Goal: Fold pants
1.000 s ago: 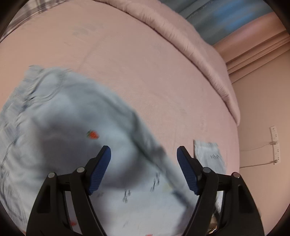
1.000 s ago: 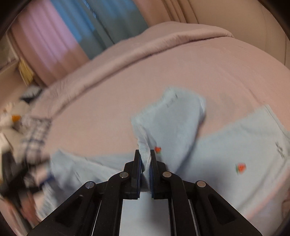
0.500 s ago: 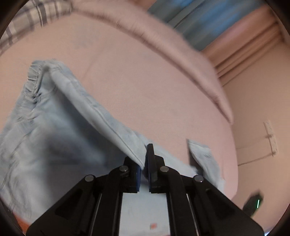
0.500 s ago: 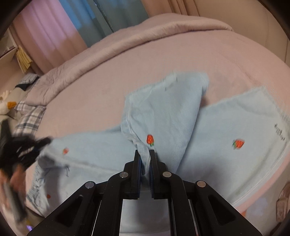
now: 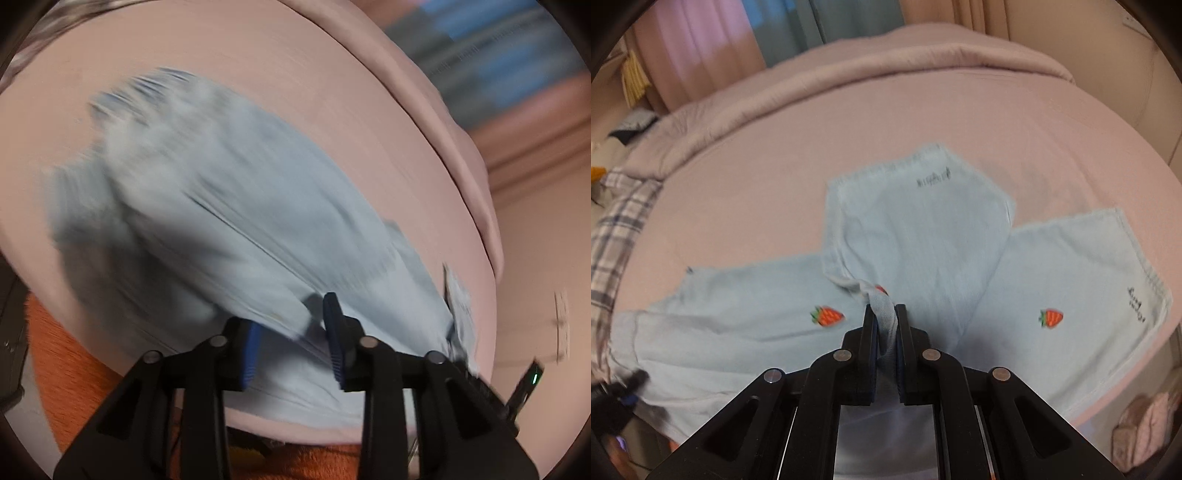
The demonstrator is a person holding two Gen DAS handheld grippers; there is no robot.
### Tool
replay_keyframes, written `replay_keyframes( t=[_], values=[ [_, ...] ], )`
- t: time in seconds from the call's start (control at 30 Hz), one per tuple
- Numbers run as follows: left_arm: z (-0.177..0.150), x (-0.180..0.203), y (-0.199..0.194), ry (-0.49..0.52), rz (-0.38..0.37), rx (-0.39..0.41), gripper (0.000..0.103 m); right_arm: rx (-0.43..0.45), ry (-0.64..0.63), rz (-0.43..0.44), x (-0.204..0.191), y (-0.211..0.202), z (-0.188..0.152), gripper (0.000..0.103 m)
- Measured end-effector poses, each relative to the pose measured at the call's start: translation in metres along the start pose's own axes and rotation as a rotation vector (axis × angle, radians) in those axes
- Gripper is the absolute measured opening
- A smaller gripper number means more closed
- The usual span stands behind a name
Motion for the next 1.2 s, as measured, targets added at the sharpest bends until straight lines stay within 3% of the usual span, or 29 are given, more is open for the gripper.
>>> replay_keyframes(
  t=[0.17, 0.2, 0.23, 0.33, 0.5, 0.67, 0.7, 0.77, 0.8, 0.83, 1.03, 1.2],
  values=[
    [0.026, -0.026, -0.018, -0.065, 0.023, 0.082, 0.035, -0.023, 0.020, -0.002, 0.004, 0.005, -0.002, 0.008],
    [0.032, -0.031, -0.024, -0.071, 0.026, 0.105, 0.031, -0.025, 0.018, -0.006, 0.005, 0.006, 0.000, 0.008],
    [0.034, -0.031, -0.025, -0.062, 0.026, 0.114, 0.019, -0.026, 0.016, -0.010, 0.004, 0.006, -0.001, 0.008],
    [0.033, -0.032, -0.028, -0.057, 0.000, 0.101, 0.019, -0.032, 0.009, -0.024, 0.001, 0.008, 0.002, 0.008],
    [0.015, -0.048, -0.009, -0.025, 0.070, 0.032, 0.020, -0.051, -0.009, -0.066, -0.002, 0.009, 0.003, 0.008],
    [0.012, -0.060, -0.009, -0.064, 0.023, 0.031, 0.023, -0.062, -0.068, -0.125, -0.011, 0.007, 0.006, 0.008],
    [0.010, -0.059, -0.009, -0.058, 0.031, 0.037, 0.023, -0.065, -0.078, -0.139, -0.014, 0.007, 0.007, 0.010],
    [0.011, -0.055, -0.010, -0.032, 0.048, 0.046, 0.023, -0.068, -0.103, -0.165, -0.021, 0.008, 0.012, 0.025],
    [0.011, -0.052, -0.009, -0.029, 0.051, 0.047, 0.023, -0.055, -0.119, -0.178, -0.025, 0.006, 0.015, 0.042],
    [0.012, -0.052, -0.009, -0.030, 0.048, 0.047, 0.023, -0.039, -0.127, -0.185, -0.029, 0.005, 0.018, 0.053],
    [0.017, -0.054, -0.003, -0.040, 0.020, 0.034, 0.023, -0.046, -0.190, -0.199, -0.055, 0.021, 0.034, 0.054],
    [0.016, -0.056, -0.004, -0.037, 0.010, 0.036, 0.023, -0.077, -0.237, -0.287, -0.067, 0.058, 0.044, 0.054]
  ],
)
Point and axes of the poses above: each gripper's, at about its wrist camera, not at the fingertips, and y roughly the way its jaws point, x to its right, z to its top, the point moved 4 cm from there along y, roughly the way its jaws point, and after that the axes turned 6 degrees about -x, right-handed, at the moved point
